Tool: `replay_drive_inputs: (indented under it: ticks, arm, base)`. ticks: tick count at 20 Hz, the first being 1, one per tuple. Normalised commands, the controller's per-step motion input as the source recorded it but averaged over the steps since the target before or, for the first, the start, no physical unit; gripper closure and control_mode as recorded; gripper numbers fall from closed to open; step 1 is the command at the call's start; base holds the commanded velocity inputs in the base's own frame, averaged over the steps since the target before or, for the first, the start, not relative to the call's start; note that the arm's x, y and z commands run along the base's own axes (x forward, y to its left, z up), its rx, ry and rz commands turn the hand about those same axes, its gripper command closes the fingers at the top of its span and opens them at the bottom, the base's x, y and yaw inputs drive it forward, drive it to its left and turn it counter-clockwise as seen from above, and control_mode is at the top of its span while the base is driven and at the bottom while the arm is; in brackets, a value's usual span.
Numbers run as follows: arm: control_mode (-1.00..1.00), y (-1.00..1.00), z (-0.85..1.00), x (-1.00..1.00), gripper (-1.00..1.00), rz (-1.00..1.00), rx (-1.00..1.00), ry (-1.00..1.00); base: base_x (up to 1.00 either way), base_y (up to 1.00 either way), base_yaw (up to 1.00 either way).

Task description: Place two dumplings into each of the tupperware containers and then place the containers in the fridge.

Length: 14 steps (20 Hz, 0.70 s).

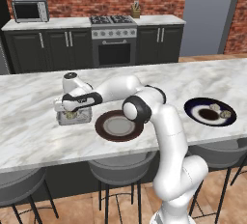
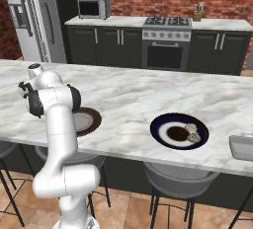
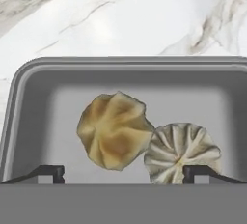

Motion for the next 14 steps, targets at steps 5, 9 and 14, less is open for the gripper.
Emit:
replay_drive_inputs:
  ticks: [5,9,14]
  arm:
    - [-1.0,-0.33,0.32,0.0,-1.0,0.0,0.0,0.0]
    - [-1.0,-0.57,0.07,-0.03,-1.0,0.0,0.01,0.02]
    - [-1.0,-0.68,-0.01,-0.01,-1.0,0.0,0.07,0.01]
  base:
    - [0.0,0.0,0.0]
    - [0.0,0.0,0.0]
    - [0.0,0.0,0.0]
